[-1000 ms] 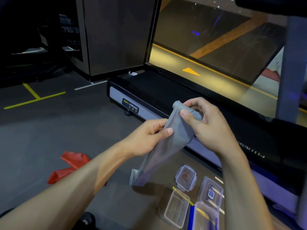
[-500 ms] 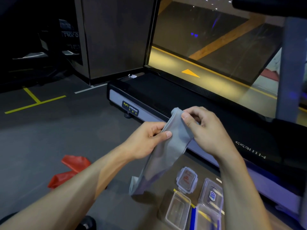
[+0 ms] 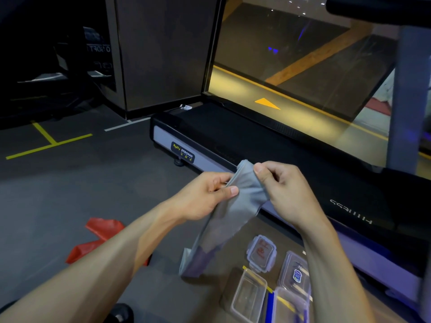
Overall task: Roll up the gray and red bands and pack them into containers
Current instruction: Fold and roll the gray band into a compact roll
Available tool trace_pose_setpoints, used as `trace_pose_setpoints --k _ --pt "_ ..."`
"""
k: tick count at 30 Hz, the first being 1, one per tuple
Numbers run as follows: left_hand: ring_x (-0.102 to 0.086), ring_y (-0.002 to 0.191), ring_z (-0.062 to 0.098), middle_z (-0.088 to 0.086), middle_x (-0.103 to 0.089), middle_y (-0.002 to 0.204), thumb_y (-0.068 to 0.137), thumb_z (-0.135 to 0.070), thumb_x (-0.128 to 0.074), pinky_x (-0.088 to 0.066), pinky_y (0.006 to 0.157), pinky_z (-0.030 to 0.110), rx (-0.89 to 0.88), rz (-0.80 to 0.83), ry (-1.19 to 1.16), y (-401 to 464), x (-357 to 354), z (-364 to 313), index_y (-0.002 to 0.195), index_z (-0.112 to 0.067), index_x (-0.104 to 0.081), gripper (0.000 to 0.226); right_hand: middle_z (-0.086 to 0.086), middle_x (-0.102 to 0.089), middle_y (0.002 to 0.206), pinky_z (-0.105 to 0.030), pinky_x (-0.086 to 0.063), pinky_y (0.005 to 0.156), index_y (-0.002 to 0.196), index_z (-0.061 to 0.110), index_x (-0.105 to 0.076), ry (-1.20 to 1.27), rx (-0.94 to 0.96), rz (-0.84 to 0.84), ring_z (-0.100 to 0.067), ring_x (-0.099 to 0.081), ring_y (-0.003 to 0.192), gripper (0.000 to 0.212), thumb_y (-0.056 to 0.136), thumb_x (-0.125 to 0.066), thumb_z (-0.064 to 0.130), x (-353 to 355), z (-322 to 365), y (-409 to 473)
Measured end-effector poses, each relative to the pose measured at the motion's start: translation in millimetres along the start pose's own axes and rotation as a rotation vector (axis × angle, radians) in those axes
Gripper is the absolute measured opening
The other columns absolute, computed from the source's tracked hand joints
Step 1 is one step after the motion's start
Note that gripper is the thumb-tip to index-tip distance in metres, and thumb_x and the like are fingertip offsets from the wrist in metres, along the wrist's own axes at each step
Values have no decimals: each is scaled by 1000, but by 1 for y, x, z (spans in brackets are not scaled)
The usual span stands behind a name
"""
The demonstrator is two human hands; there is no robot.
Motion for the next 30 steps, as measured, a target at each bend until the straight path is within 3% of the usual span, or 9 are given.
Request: trace_pose_setpoints --k 4,7,10,15,18,20,21,24,30 --pt "-66 112 48 30 -68 119 106 -16 -51 -49 99 64 2 51 32 -3 -2 -3 122 7 -63 30 -9 -67 75 -49 -50 69 82 22 -71 31 -7 -36 -33 -62 76 33 106 -54 37 4 0 0" --pt "-68 108 34 30 -68 121 108 -11 -48 -50 101 58 8 70 31 -4 -4 -4 123 8 -62 29 -4 -70 78 -50 -52 73 87 24 -73 51 -27 -50 -27 -64 77 28 105 -56 36 6 -3 0" --pt "-68 101 27 25 -71 117 108 -11 -46 -57 90 41 15 85 12 -3 -5 -3 121 10 -63 29 6 -75 90 -46 -58 84 96 26 -75 119 -48 -82 -13 -71 89 17 103 -60 30 7 -4 1" --pt "-71 93 18 12 -75 105 108 -7 -45 -55 79 25 22 46 -108 0 -6 -6 122 -1 -62 23 -11 -73 83 -59 -56 79 93 27 -71 178 -31 -88 -40 -67 86 16 101 -59 35 6 -4 1" --pt "-69 97 26 25 -72 109 106 -11 -51 -56 86 34 -4 25 -143 4 -5 -4 144 -11 -50 38 -3 -75 84 -51 -58 80 93 25 -73 180 -55 -76 -27 -71 84 21 105 -56 27 4 -4 1" --pt "-65 85 15 20 -71 92 105 -7 -52 -55 84 31 -30 -35 -113 5 -2 -4 149 -23 -45 47 0 -75 85 -44 -57 78 92 25 -73 164 -76 -63 -19 -71 83 25 107 -53 26 0 -4 0" --pt "-64 87 15 20 -72 95 105 -5 -52 -57 89 35 -45 -55 -109 5 -1 -4 149 -26 -45 50 0 -74 85 -45 -56 78 90 25 -73 155 -87 -51 -21 -71 83 28 107 -50 26 -2 -5 0" --pt "-60 105 36 36 -61 125 102 -7 -54 -43 103 65 -87 -57 -110 4 -4 -5 142 -26 -55 45 -5 -72 84 -51 -55 76 88 25 -70 129 -125 -14 -30 -68 83 33 108 -46 32 -10 -8 0" --pt "-56 93 36 46 -57 108 98 -21 -59 -47 87 60 -103 -103 -89 3 1 -3 125 -29 -65 29 1 -72 95 -37 -53 75 99 30 -68 159 -90 149 -17 -67 85 16 90 -75 41 -17 -2 -6"
Point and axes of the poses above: each hand's wrist, its own y-axis towards the middle knuckle, its own x-axis out of the back of the hand, z = x × y, the point moved 7 cm from there along y, towards the middle knuckle
